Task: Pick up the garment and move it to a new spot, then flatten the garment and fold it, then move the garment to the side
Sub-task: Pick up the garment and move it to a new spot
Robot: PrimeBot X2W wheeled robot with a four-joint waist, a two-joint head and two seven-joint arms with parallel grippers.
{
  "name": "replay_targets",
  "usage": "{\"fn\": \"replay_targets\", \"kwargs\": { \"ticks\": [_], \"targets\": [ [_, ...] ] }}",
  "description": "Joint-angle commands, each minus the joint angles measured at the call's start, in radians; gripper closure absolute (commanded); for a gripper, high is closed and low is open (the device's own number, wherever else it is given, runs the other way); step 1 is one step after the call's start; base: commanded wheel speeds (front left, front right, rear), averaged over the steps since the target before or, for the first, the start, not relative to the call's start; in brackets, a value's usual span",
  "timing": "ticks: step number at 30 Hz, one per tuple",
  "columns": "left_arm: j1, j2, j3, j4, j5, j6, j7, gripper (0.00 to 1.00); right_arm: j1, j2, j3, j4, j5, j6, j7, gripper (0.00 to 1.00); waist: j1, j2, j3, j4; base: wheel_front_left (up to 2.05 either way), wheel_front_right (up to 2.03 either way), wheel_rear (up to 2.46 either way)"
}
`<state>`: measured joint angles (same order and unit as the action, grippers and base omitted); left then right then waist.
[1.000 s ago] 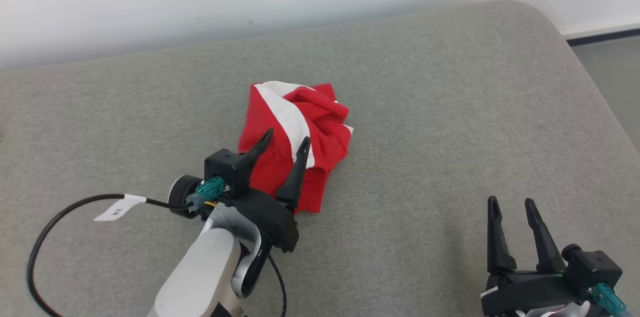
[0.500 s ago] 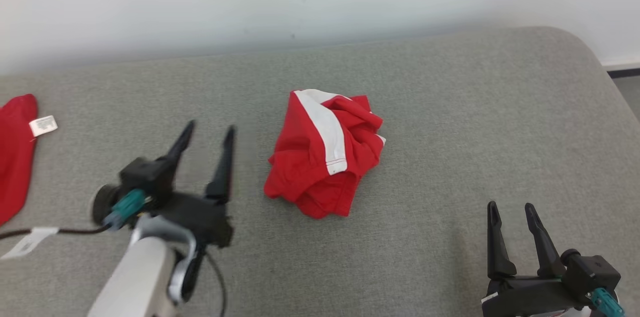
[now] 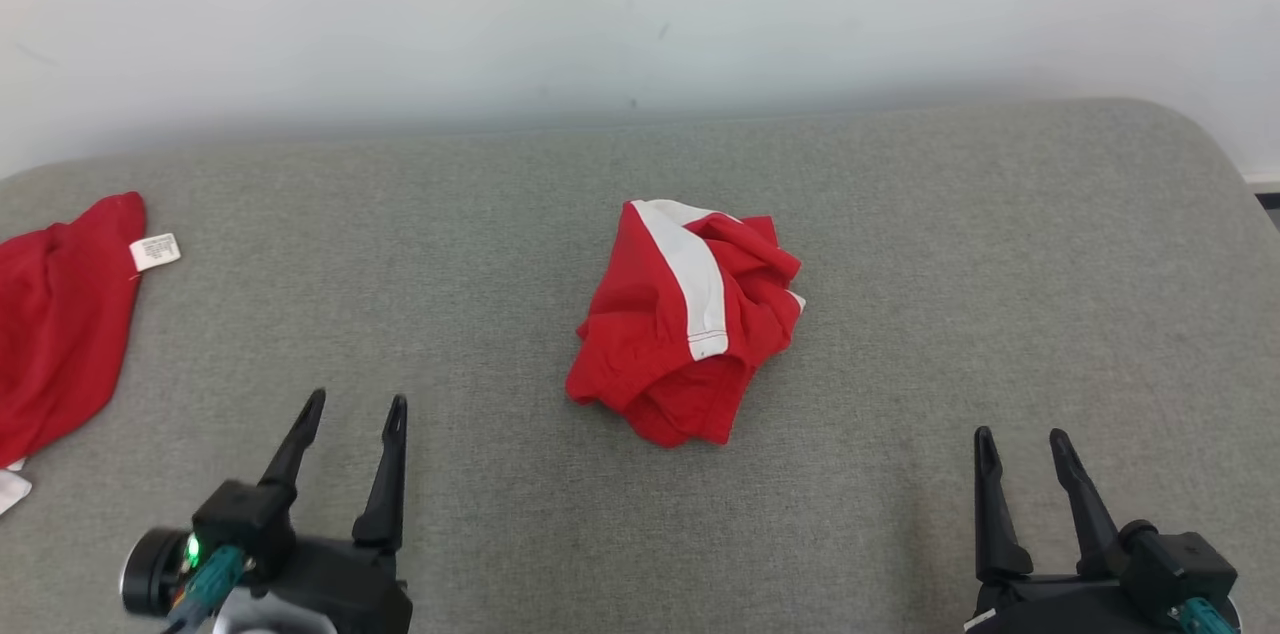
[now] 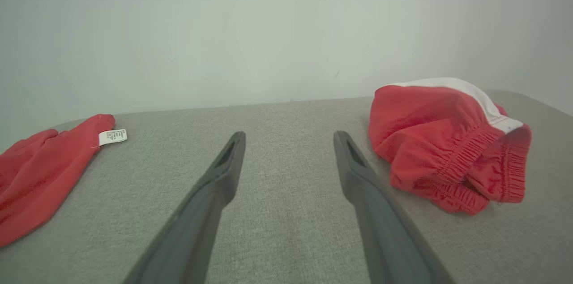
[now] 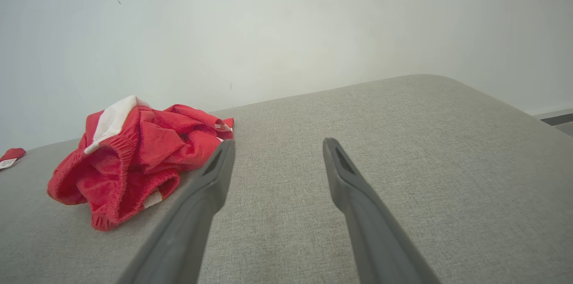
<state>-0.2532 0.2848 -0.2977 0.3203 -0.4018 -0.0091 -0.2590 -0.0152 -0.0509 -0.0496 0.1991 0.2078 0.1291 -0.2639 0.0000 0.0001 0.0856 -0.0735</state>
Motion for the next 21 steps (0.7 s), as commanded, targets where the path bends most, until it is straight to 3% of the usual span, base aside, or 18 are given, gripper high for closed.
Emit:
{"fn": "replay_targets", "kwargs": {
  "ticks": [1,8,14,21],
  "targets": [
    [0.023,0.001,0.003,-0.003,0.017,0.003,-0.006,0.0,0.015,0.001,0.002,-0.005,-0.01,0.003,-0.001,0.0,0.0,-0.0001,-0.007,0.008,0.0,0.0,0.0],
    [0.129,-0.05,0.115,-0.091,0.047,-0.009,-0.006,0.0,0.018,0.001,0.007,-0.014,-0.017,0.003,-0.001,0.0,0.0,-0.0001,-0.019,0.019,0.0,0.0,0.0],
    [0.216,-0.097,0.219,-0.193,0.156,-0.027,-0.006,0.0,0.02,0.001,0.011,-0.024,-0.016,0.003,-0.001,0.0,0.0,-0.0001,-0.024,0.018,0.0,0.0,0.0],
    [0.267,-0.167,0.313,-0.26,0.221,-0.078,-0.006,0.0,0.031,0.001,0.01,-0.04,-0.012,0.003,-0.001,0.0,0.0,-0.0001,-0.02,0.019,0.0,0.0,0.0]
  ]
}}
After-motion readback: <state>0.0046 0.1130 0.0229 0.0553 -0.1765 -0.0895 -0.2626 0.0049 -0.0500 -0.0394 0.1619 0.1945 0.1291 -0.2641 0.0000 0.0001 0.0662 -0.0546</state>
